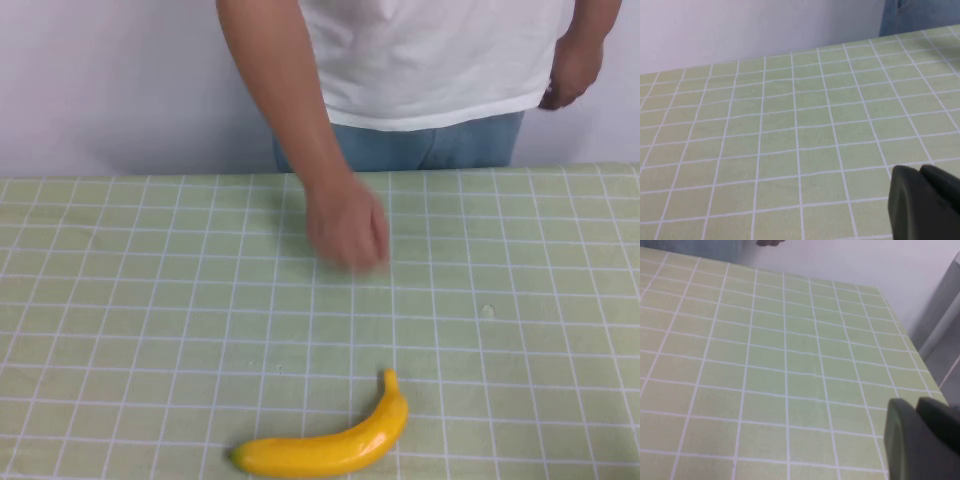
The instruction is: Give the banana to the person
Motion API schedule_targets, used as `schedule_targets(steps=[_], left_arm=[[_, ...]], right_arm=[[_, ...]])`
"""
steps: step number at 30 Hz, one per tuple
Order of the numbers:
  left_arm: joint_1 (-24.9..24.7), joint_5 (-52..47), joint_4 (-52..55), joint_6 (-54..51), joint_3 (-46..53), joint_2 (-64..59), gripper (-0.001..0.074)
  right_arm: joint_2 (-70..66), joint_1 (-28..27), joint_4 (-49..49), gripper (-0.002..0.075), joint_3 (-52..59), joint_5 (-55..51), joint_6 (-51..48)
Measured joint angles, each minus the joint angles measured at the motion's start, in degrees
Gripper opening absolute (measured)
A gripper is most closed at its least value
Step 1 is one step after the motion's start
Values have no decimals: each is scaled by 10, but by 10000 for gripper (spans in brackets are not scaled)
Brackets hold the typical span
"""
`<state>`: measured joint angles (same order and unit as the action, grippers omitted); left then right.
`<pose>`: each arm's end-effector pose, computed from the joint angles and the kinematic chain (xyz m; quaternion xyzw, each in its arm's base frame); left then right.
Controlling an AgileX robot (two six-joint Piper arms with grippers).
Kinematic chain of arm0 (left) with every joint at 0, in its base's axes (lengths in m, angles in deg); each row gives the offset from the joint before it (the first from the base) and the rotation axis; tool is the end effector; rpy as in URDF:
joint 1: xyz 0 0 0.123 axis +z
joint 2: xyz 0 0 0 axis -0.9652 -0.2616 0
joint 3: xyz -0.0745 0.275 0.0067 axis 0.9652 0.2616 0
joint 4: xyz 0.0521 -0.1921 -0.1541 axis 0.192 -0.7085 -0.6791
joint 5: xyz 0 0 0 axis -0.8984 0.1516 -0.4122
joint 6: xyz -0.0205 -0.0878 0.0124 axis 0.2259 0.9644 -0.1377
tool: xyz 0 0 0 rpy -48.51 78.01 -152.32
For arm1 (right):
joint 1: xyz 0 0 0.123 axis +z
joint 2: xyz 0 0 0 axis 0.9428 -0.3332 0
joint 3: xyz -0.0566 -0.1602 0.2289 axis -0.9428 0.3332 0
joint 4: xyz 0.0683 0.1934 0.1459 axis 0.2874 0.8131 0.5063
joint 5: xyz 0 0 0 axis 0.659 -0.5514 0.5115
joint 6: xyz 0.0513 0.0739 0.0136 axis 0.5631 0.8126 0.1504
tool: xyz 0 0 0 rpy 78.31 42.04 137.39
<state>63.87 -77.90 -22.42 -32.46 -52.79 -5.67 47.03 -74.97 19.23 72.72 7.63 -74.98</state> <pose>0.0529 -0.0034 0.1732 0.1226 0.7904 0.0232 0.5998 0.0522 -0.0126 0.1770 -0.0280 0.7812 -0.1291 0.6101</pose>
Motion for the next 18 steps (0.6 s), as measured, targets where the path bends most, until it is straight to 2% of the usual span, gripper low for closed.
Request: schedule_targets(steps=[18], left_arm=[[0,0,0,0,0,0,-4]], right_arm=[[0,0,4,-7,0,0,1]])
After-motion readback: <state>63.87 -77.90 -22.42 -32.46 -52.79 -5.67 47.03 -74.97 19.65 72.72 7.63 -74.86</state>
